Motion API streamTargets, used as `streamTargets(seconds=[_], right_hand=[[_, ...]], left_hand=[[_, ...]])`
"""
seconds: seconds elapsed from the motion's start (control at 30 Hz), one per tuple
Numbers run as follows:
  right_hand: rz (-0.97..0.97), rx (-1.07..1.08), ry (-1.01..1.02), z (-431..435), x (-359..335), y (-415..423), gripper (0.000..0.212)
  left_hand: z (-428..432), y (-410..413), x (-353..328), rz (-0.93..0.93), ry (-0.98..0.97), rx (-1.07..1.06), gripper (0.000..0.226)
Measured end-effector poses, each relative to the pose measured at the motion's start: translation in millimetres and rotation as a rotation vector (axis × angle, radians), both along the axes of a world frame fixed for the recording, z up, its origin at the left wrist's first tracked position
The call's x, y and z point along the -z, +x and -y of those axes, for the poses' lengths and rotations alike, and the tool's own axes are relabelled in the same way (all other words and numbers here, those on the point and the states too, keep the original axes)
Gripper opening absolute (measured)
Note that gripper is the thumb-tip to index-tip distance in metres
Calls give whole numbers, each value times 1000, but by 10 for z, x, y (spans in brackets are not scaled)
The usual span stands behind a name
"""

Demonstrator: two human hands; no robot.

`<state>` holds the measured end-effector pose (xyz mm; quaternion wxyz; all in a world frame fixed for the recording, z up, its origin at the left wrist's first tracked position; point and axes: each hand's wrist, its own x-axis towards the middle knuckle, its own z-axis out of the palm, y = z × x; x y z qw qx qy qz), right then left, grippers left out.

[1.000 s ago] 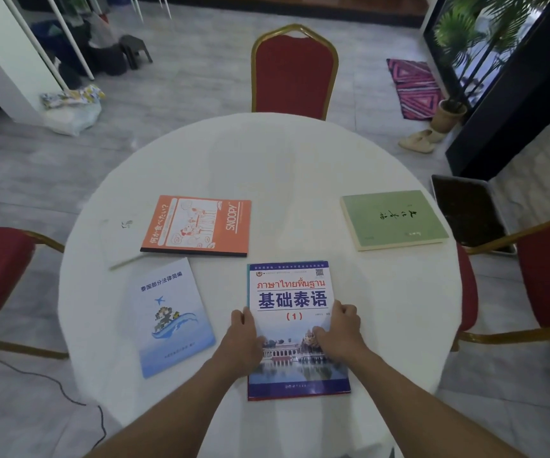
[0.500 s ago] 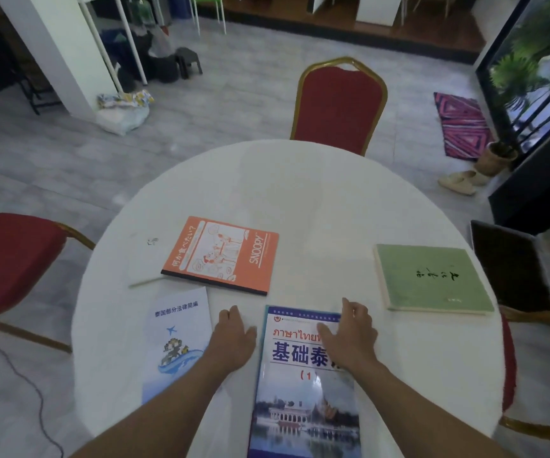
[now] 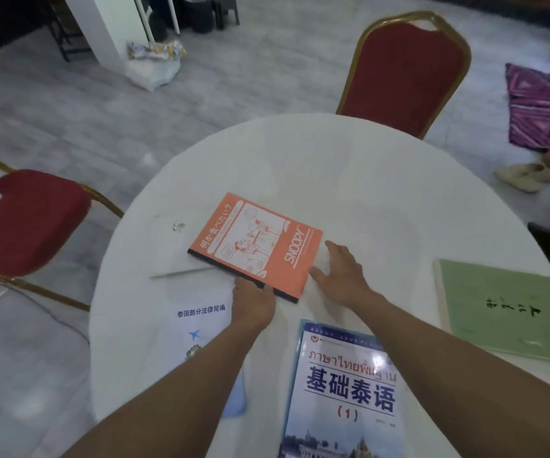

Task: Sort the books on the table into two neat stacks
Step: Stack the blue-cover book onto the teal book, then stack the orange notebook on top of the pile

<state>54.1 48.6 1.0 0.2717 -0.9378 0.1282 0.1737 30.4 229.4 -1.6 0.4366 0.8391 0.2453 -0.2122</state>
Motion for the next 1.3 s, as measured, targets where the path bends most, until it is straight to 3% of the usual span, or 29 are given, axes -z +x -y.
streamTargets(seconds=[0.13, 0.33, 0.5, 0.6, 0.8, 1.07, 1.3], right_hand=[[33, -52, 8, -207, 52, 488, 60], [-91, -116, -110, -351, 170, 838, 89], [-138, -26, -161, -360, 176, 843, 72], [-170, 93, -116, -287, 133, 788, 68], [-16, 281, 234, -62, -43, 535, 31], [-46, 349, 433, 235, -386, -120, 53], [-135, 346, 421, 548, -449, -1112, 40]], left_hand=[[-17, 158, 77, -5, 8, -44, 48], [-12, 178, 178, 35, -22, -100, 56], [24, 191, 176, 82, -35, -109, 50], [0, 183, 163, 88, -75, -87, 48], [-61, 262, 76, 172, -162, -14, 42], [53, 12, -344, 261, -162, 180, 43], [217, -737, -349, 257, -68, 397, 24]])
